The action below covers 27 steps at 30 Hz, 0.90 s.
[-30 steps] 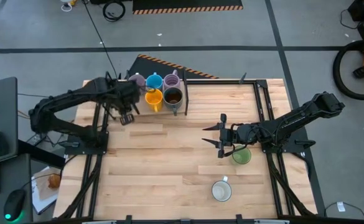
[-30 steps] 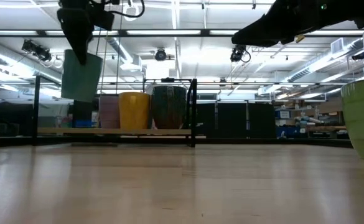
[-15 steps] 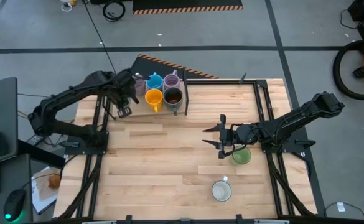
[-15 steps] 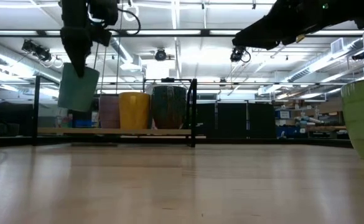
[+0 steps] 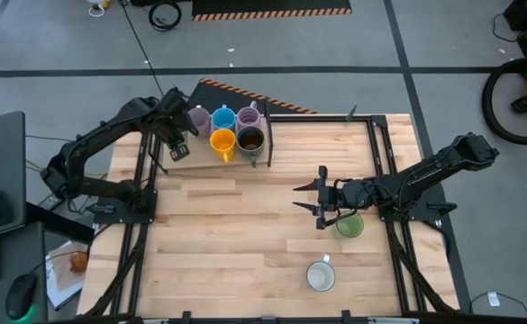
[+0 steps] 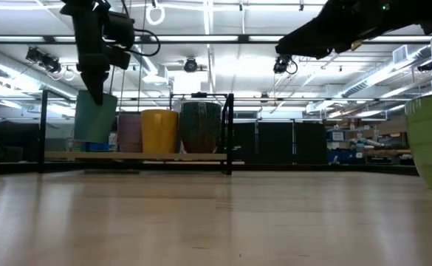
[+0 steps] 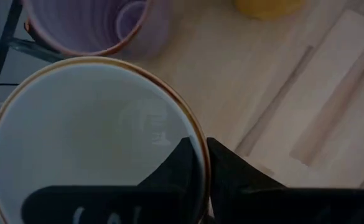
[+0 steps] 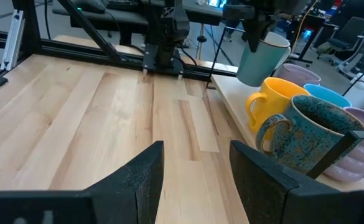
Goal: Place coffee mugs
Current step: Put the blue and white mug on the shelf
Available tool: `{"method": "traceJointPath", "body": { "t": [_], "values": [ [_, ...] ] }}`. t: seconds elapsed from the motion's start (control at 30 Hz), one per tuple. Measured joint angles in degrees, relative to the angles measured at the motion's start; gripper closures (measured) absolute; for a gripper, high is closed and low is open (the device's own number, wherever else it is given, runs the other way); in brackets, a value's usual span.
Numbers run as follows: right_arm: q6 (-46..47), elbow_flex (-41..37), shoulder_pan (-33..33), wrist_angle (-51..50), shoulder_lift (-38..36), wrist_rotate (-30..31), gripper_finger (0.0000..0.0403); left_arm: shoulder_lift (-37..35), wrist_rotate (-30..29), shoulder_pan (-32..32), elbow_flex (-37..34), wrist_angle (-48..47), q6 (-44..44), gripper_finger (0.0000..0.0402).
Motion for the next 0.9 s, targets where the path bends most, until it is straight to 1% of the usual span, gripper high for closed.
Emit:
{"method": "traceJointPath", "body": {
  "t": [0.4,0.53,0.9],
  "values": [
    [-0.13,0.00,0.00,0.54,0.00,0.00,0.0215,0.00,1.67,6.69,0.00,3.42,4.81,0.0369],
    [-0.15,0.00,0.00,0.56,0.00,0.00,0.0215,0.04,3.67,7.89,0.00,4.92,5.88,0.0369],
    [-0.15,0.00,0.00,0.67,0.00,-0.01,0.0215,0.04,4.04,11.21,0.00,5.46,7.70,0.0369]
  ]
}}
